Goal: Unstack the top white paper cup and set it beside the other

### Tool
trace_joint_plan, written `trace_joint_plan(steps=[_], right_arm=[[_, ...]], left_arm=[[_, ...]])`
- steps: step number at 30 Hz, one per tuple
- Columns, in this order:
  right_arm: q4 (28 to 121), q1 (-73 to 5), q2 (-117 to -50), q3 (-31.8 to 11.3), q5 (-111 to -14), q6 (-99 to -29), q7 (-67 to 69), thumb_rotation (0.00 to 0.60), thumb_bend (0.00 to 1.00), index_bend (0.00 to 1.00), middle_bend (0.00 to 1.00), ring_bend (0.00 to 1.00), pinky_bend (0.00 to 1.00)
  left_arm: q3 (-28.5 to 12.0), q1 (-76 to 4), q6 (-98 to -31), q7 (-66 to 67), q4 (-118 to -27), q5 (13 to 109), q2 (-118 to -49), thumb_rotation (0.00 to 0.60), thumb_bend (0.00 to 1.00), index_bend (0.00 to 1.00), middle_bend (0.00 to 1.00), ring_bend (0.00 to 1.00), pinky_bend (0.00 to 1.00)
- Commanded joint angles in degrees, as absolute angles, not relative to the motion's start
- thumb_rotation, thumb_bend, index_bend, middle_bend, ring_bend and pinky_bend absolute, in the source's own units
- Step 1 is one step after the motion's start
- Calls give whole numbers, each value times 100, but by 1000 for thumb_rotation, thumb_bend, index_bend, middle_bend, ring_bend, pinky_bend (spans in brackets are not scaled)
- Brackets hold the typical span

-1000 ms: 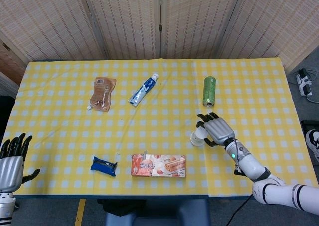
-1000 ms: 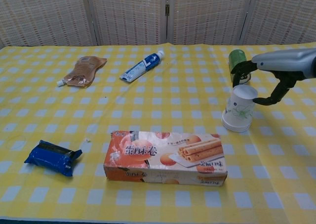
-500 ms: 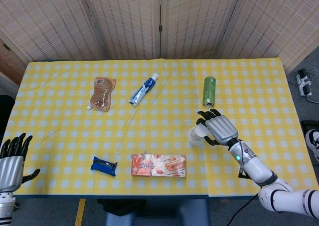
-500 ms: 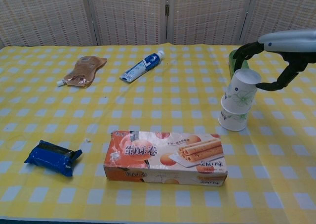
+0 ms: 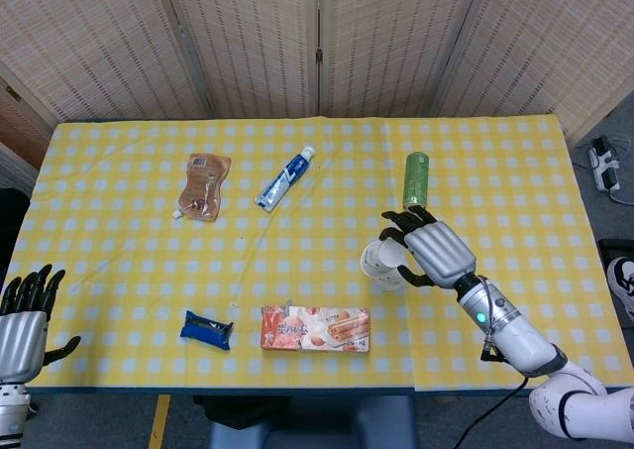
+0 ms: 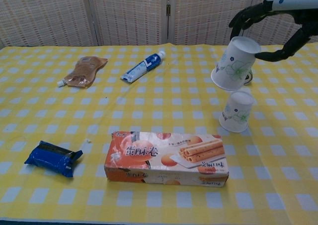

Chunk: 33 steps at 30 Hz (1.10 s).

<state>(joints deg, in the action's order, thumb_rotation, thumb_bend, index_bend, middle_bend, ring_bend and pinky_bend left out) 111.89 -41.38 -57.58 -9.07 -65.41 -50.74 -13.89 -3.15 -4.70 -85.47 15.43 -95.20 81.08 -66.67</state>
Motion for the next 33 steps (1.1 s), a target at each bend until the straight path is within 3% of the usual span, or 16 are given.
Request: trace_joint_plan(steps=[1,15,33], right_arm=[[11030,-4351,-6010,-906,-6298,-4829,-1542,600,467,343,133,143,88],[9881,-5058,-7294,-612,-5147,-4319,-2243,600,467,343,133,142,88],[9355,-5271,-7688,-495,-4851,-4336,-2305,600,467,343,129,140,87]], left_arm=[[-304,-467,-8543,1542,-9522,8116,-6670,600,198,54,53,46,0],[-268,-398,-8517,1364,-9366,8047,-6716,600,198,50,50,45,0],[-266,-425,-8433,1333,-9295,8039,-6758,600,198,47,46,43,0]])
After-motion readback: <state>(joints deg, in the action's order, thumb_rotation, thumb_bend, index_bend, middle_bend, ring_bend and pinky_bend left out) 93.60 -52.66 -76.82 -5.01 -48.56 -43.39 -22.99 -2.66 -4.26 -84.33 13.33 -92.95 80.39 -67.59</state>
